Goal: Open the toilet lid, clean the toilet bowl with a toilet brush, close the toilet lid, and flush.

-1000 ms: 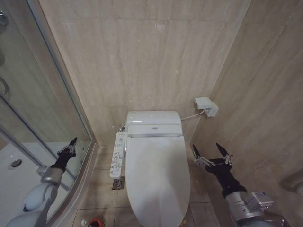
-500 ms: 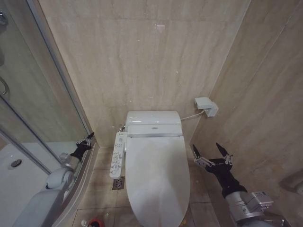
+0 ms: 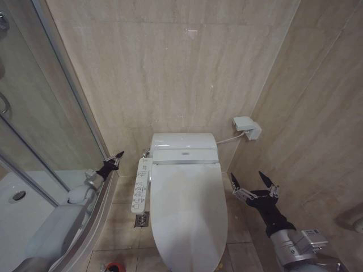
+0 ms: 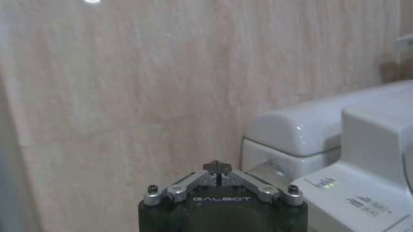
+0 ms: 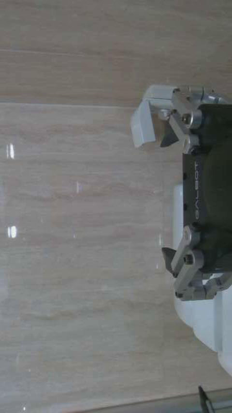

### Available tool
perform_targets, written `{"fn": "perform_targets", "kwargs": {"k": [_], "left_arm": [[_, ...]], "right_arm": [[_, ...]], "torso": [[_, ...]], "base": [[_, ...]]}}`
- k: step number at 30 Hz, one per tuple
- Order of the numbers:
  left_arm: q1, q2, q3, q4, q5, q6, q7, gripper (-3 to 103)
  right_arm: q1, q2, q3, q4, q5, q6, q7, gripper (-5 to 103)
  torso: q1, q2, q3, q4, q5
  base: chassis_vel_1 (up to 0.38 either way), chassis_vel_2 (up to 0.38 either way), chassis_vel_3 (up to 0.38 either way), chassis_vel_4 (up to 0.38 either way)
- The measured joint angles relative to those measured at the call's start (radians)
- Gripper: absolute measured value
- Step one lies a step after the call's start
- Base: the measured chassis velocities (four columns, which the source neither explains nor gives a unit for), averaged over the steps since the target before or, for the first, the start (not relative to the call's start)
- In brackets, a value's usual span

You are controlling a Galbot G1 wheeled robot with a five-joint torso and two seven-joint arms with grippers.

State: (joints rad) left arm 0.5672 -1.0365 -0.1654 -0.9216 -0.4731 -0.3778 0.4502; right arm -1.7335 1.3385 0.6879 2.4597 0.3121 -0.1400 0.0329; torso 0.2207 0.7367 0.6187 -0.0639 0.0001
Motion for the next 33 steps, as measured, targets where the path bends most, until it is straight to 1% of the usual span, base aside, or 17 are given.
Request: {"fn": "perform_targets", "kwargs": {"k": [3,7,13,24,29,32,33], "left_arm": [[-0.037,-0.023,0.03,0.056,0.004,-0.032,0.037,0],[-0.048,-0.032,0.042,0.071,0.013,-0.048,0.058,0],[-0.04,-0.02,0.072,0.053,0.015,-0.05,0.066,0],[-0.028,-0.007,0.083,0.033,0.013,-0.049,0.08,0],[-0.024,-0.002,0.081,0.033,0.007,-0.053,0.106,0],[-0.025,0.0,0.085,0.041,-0.005,-0.065,0.144,0],[-0.025,0.0,0.085,0.041,-0.005,-0.065,0.144,0]], "right_arm": [[0.0,0.0,0.0,0.0,0.0,0.0,0.0,100],[0.0,0.0,0.0,0.0,0.0,0.0,0.0,100],[0.0,0.0,0.0,0.0,0.0,0.0,0.0,100],[0.0,0.0,0.0,0.0,0.0,0.0,0.0,100],[0.0,0.0,0.0,0.0,0.0,0.0,0.0,100],[0.0,0.0,0.0,0.0,0.0,0.0,0.0,100],[0.0,0.0,0.0,0.0,0.0,0.0,0.0,100]], "torso": [[0.0,0.0,0.0,0.0,0.0],[0.0,0.0,0.0,-0.0001,0.0],[0.0,0.0,0.0,0.0002,0.0],[0.0,0.0,0.0,-0.0001,-0.0001],[0.0,0.0,0.0,0.0,-0.0002],[0.0,0.0,0.0,-0.0002,-0.0002],[0.0,0.0,0.0,-0.0002,-0.0002]], "base": [[0.0,0.0,0.0,0.0],[0.0,0.0,0.0,0.0],[0.0,0.0,0.0,0.0],[-0.041,0.034,0.039,-0.036],[-0.073,0.063,0.071,-0.068],[-0.021,0.011,0.018,-0.019],[0.0,0.0,0.0,0.0]]}}
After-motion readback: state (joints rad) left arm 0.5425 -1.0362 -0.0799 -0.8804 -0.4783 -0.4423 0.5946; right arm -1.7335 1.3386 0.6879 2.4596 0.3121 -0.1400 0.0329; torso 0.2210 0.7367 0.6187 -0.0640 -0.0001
